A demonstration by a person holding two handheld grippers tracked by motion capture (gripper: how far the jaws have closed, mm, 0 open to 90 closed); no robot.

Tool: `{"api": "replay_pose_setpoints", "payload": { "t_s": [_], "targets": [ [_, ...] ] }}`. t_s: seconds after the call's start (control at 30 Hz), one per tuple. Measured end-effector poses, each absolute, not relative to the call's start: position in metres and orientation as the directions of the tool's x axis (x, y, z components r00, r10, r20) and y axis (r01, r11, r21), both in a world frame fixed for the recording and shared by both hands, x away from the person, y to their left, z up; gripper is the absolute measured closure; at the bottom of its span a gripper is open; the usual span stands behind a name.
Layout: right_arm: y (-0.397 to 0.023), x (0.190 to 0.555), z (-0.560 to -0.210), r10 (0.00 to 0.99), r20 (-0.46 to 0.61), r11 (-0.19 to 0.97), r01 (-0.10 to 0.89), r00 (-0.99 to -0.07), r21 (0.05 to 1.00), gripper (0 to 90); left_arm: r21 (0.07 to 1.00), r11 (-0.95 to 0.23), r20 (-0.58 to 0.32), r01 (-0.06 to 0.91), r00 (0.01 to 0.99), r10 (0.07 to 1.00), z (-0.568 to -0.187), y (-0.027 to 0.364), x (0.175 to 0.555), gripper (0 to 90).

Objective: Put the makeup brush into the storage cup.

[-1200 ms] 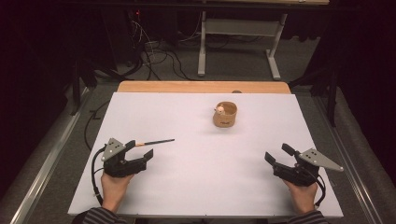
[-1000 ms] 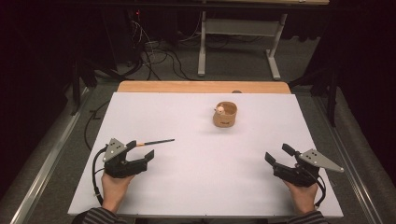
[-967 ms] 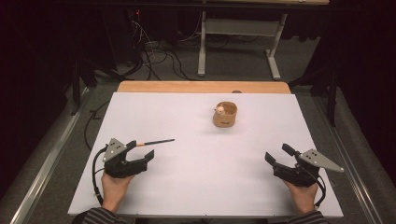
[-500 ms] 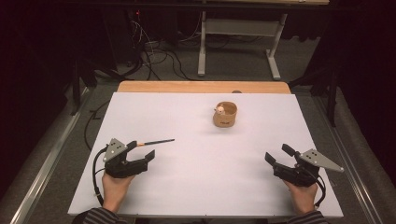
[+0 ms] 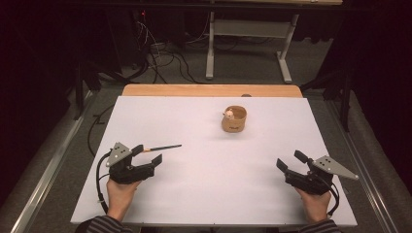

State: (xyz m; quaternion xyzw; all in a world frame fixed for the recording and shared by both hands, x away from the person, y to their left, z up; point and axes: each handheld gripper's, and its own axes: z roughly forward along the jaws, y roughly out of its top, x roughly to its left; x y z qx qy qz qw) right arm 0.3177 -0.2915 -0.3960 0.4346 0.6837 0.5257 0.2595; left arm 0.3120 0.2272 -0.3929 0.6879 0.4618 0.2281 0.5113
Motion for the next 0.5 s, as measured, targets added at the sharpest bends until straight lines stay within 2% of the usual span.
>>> {"api": "replay_pose_setpoints", "payload": {
  "t_s": [0.5],
  "targets": [
    [-0.2911, 0.3169, -0.3962, 0.869, 0.110, 0.061, 0.325, -0.482, 0.944, 24.0, 0.918, -0.075, -0.130, 0.389, 0.476, 0.870, -0.3860, 0.2234, 0.3158, 16.3]
  ]
}}
